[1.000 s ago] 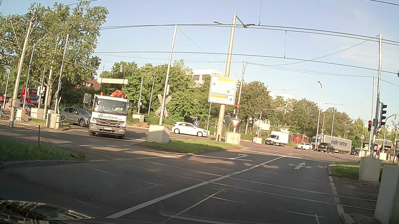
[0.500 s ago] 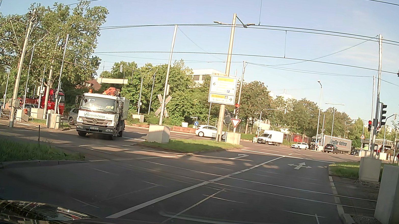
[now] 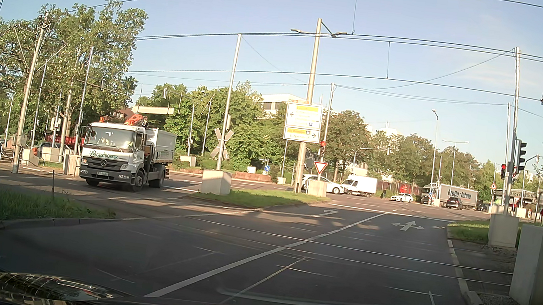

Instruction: Follow the waypoints while adhering to traffic rules and regulations

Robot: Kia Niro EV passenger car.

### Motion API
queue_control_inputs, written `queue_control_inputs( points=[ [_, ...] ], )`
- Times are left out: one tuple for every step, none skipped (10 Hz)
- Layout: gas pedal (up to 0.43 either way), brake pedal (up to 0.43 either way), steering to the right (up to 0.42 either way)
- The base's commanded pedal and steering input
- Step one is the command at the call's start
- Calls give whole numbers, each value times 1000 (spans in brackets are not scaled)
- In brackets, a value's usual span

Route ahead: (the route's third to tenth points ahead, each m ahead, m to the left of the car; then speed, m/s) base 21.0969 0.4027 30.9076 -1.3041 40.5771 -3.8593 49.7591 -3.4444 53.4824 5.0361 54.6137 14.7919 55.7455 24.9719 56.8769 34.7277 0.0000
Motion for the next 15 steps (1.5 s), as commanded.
queue_control_inputs(
  points=[
    [0,293,248],
    [0,293,248],
    [0,293,248],
    [0,293,248],
    [0,293,248],
    [0,293,248],
    [0,293,248],
    [0,293,248],
    [0,293,248],
    [0,293,248],
    [0,293,248],
    [0,293,248],
    [0,293,248],
    [0,293,248],
    [0,293,248]
  ],
)
